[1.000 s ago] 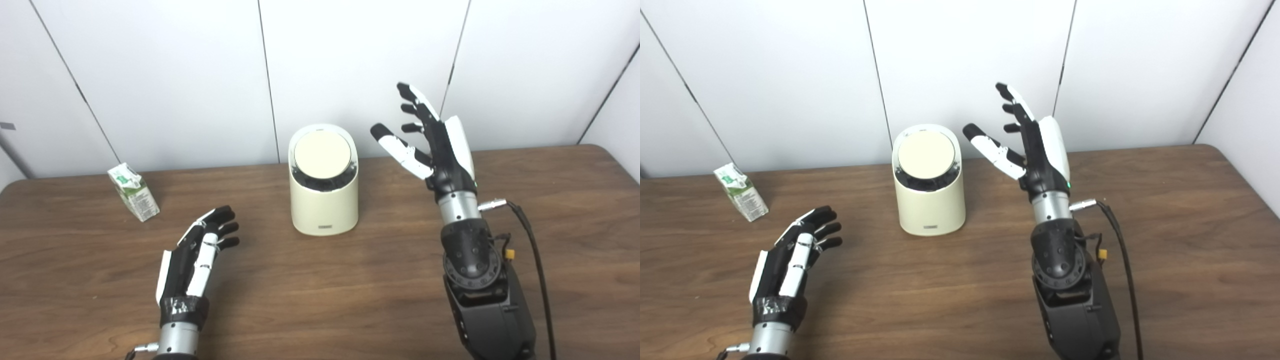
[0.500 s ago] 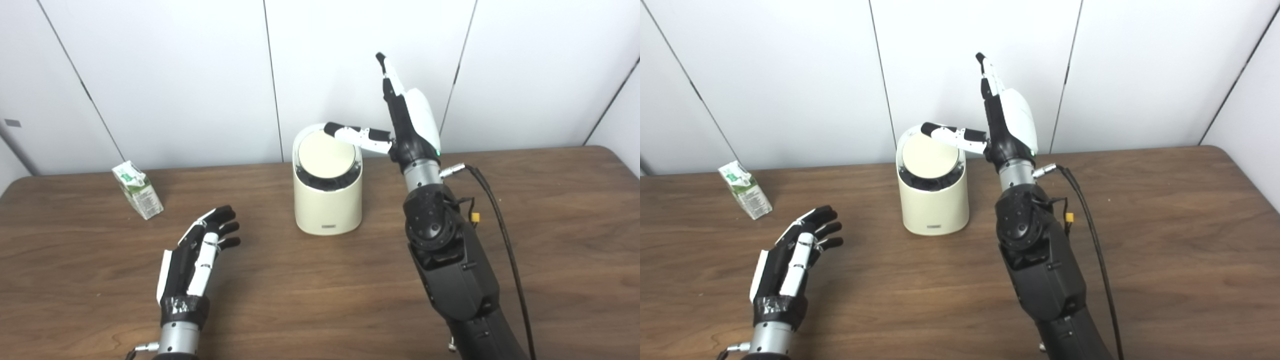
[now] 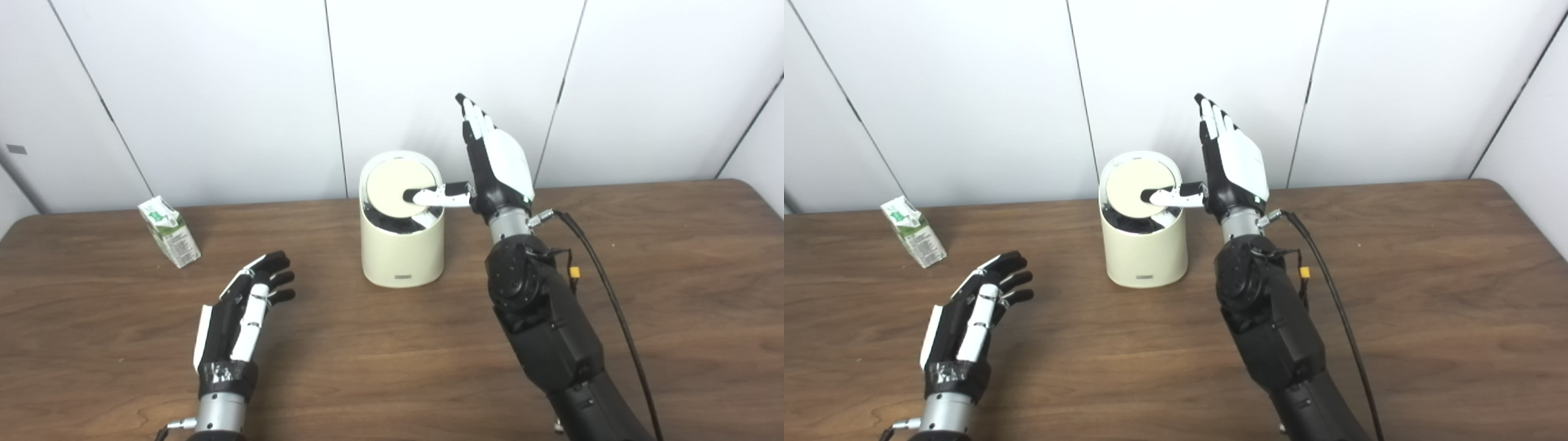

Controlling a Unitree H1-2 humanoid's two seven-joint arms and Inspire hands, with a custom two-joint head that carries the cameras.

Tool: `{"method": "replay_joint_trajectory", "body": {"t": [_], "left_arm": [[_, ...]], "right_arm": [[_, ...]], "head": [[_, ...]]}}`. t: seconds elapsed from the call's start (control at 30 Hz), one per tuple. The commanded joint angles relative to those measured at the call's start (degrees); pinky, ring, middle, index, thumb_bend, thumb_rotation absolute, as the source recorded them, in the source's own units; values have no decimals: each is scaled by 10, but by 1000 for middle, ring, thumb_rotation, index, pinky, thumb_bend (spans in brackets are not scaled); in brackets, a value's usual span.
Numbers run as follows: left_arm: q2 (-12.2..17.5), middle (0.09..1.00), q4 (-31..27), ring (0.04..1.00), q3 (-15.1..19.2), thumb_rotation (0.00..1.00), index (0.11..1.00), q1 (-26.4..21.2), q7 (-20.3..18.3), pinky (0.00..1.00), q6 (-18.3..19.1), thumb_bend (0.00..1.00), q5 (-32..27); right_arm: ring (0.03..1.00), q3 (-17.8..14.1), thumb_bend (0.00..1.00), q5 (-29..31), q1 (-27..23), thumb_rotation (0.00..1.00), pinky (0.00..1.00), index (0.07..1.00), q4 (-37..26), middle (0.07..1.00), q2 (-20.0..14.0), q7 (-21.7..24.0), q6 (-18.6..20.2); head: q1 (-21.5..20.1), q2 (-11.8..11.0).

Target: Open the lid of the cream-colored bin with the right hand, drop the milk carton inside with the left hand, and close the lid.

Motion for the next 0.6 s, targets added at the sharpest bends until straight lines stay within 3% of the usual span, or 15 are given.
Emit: {"method": "replay_joint_trajectory", "body": {"t": [0.0, 0.37, 0.57], "left_arm": [[-1, 791, -15, 765, -1, 662, 785, -16, -1, 703, -13, 276, 5], [-5, 790, -21, 764, -3, 660, 782, -16, 1, 703, -7, 272, 7], [-10, 789, -20, 761, -4, 662, 779, -19, 4, 699, -5, 272, 10]], "right_arm": [[1000, 5, 993, -15, -32, 284, 1000, 1000, -8, 1000, -6, -5, 3], [1000, 33, 1000, -46, -23, 263, 997, 1000, 2, 1000, -29, -5, 16], [1000, 88, 1000, -118, -15, 263, 1000, 1000, 2, 1000, -68, 12, 17]], "head": [[0, 1], [-3, 7], [-1, 7]]}}
